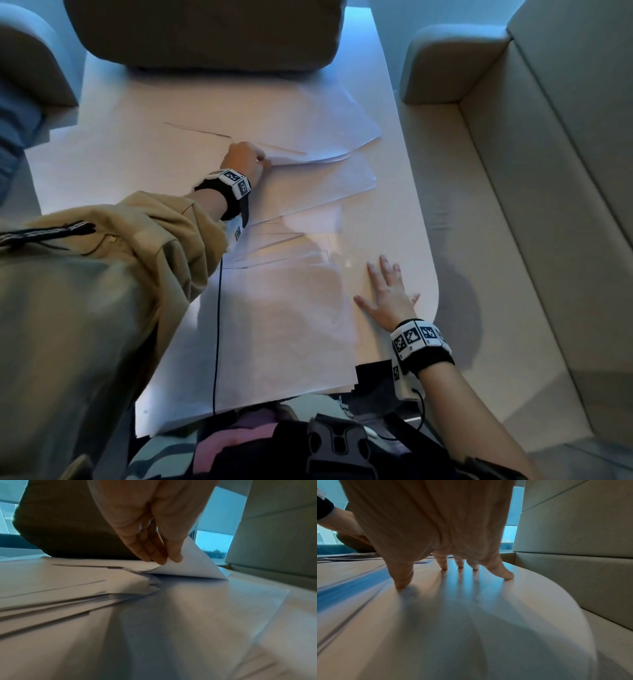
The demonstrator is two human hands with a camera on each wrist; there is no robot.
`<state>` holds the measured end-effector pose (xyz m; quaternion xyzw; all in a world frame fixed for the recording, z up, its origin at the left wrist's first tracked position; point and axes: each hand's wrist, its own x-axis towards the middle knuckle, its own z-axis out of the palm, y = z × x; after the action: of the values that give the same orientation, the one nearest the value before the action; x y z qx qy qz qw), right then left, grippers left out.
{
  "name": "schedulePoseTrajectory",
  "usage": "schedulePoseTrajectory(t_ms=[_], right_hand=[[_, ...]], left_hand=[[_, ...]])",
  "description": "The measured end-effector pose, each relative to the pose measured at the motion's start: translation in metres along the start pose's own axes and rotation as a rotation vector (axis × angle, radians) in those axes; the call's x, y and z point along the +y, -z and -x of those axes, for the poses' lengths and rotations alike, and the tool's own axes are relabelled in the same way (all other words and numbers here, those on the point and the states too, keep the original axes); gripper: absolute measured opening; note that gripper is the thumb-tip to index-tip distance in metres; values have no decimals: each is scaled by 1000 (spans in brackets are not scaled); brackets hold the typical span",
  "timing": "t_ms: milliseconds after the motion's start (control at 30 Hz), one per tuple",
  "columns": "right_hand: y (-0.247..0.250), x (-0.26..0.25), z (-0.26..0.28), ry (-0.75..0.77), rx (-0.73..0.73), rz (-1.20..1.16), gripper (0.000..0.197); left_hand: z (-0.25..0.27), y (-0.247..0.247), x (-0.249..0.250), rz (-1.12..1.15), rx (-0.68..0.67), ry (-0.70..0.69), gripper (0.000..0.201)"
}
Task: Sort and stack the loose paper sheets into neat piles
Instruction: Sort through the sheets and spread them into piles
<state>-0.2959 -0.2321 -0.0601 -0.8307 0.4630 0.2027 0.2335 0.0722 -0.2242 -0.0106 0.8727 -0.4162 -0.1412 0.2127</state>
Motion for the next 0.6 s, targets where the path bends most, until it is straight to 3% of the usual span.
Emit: schedulePoseTrajectory(t_ms=[100,200,333,400,467,600], right_hand=[[0,0,-1,-3,4,-6,79],[2,0,-1,-6,20,-38,78],[5,3,-4,-11,45,-100,72],[8,6,-10,9,80,-179,69],[16,5,-15,36,147,-263,66],[51,-18,-18,57,288,-655,71]], left_hand=[[15,6,14,5,95,-96,29],[41,20,27,233,227,-180,28],[81,54,42,405,458,-359,3],[97,75,46,480,599,-398,20],[110,88,40,579,660,-354,25],[126,86,11,682,589,-152,36]])
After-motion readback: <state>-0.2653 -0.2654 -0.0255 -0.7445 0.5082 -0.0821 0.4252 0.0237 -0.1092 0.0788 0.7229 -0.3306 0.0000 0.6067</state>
